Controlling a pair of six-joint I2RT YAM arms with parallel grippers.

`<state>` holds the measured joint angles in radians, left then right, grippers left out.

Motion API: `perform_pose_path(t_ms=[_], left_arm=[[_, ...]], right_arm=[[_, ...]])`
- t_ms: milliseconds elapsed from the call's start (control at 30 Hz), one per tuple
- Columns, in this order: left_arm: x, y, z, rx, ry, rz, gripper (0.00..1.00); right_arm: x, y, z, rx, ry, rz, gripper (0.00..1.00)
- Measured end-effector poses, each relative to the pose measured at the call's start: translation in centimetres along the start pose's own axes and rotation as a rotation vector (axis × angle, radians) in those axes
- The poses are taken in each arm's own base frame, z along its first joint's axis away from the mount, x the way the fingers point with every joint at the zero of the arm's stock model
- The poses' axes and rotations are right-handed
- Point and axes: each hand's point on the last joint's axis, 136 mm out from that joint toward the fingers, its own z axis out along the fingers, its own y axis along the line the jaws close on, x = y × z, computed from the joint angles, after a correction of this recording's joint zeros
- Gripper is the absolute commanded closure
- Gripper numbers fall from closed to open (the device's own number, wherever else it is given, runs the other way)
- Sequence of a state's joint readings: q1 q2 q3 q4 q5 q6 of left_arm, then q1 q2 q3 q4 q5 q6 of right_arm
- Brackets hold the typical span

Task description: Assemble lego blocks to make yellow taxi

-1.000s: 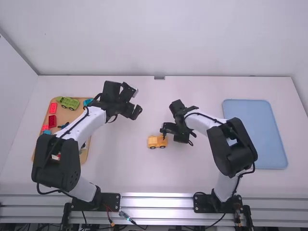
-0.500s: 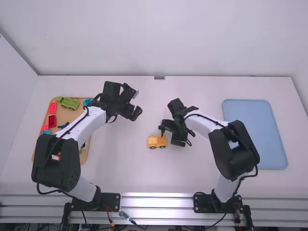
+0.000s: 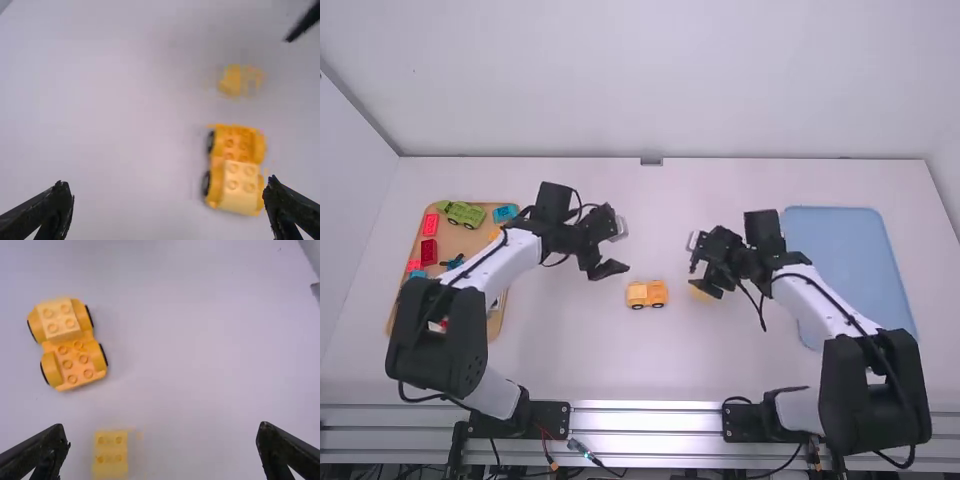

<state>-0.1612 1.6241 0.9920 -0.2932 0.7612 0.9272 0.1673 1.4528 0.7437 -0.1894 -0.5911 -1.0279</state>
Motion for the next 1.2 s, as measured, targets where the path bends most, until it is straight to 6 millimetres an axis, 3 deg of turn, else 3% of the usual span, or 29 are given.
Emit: perform_pose_path(t_ms=[233, 567, 667, 733, 900, 1000, 1200], left_arm=[[0.7, -3.7, 1.4, 0.086, -0.181, 0.153, 0.01], [2.3, -4.5, 3.2, 0.071, -0.281, 0.135, 0.01], [2.8, -4.2, 3.9, 0.074, -0.282, 0.102, 0.01], [3.3, -4.0, 4.4, 0.080, -0.285, 0.067, 0.01], [3.8, -4.1, 4.9, 0.096, -0.283, 0.014, 0.01], [3.8, -4.1, 4.9, 0.099, -0.281, -0.001, 0.01], [3.8, -4.1, 4.9, 0.100, -0.281, -0.008, 0.01]], right_arm=[[3.3, 1.2, 0.5, -0.035, -0.149, 0.112, 0.01], [6.1, 3.1, 3.6, -0.179, -0.196, 0.205, 0.00], [6.5, 3.6, 4.1, -0.197, -0.200, 0.186, 0.07], [6.7, 4.0, 4.5, -0.212, -0.201, 0.162, 0.18], [7.1, 4.1, 4.7, -0.210, -0.178, 0.143, 0.25], [7.3, 4.1, 4.8, -0.205, -0.167, 0.135, 0.38], [7.8, 3.9, 4.9, -0.196, -0.141, 0.146, 0.36]])
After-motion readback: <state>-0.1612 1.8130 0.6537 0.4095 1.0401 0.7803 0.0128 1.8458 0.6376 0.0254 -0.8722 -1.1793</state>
